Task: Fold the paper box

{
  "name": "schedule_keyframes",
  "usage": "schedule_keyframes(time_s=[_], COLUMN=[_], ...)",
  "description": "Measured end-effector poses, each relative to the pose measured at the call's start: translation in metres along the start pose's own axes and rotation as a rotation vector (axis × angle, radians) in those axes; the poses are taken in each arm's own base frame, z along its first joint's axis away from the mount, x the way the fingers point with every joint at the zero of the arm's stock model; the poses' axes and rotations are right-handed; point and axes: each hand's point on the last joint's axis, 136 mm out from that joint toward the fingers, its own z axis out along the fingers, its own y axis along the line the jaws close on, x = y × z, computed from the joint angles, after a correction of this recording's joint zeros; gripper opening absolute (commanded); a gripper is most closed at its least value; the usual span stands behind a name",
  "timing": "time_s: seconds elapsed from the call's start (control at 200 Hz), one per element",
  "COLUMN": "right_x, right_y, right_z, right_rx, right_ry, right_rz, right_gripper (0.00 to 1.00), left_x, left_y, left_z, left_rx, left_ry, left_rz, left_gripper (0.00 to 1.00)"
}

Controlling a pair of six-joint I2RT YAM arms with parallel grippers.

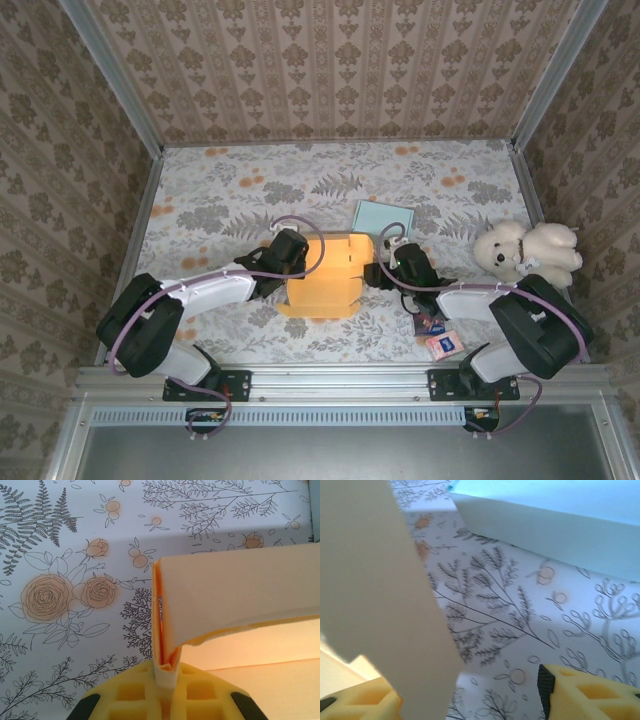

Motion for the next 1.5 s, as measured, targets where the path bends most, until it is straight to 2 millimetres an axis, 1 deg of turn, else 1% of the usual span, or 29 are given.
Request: schedule_keyframes(time_s=[0.125,0.285,0.48,0.595,0.89,1.105,1.215,1.285,1.5], right_x=[0.003,0.003,0.013,0.008,-0.008,0.001,0.003,0.000,0.000], right_y=[-0.007,-0.005,0.000,0.010,0.052,0.075,0.077,0.078,0.079], right_z=[-0.003,-0.002,0.008,0.014,0.026,0.042,0.047,0.050,0.051], right_rx=[0.012,0.002,-0.040,-0.087,-0.191,-0.220,-0.217,-0.212,-0.207], right_ry=[-0.001,-0.001,0.034,0.031,0.028,0.070,0.076,0.068,0.063], right_rz=[0.014,0.025,0.043,0.067,0.053,0.030,0.028,0.029,0.024], right_gripper=[0.62,0.61,0.61,0.61,0.60,0.60,0.60,0.59,0.59], left_x=[0.000,0.000,0.000,0.000,-0.001,-0.002,-0.003,-0.003,-0.003], left_y=[0.000,0.000,0.000,0.000,-0.002,-0.003,-0.003,-0.002,-0.001], left_z=[0.000,0.000,0.000,0.000,0.003,0.003,0.003,0.003,0.004], left_rx=[-0.001,0.000,0.001,0.001,-0.002,-0.003,-0.007,-0.010,-0.021], left_ry=[0.000,-0.001,-0.001,-0.001,-0.003,-0.008,-0.011,-0.012,-0.015], left_rz=[0.000,0.000,0.000,0.000,0.000,0.004,0.004,0.004,0.005], left_gripper=[0.00,0.00,0.00,0.00,0.00,0.00,0.00,0.00,0.00])
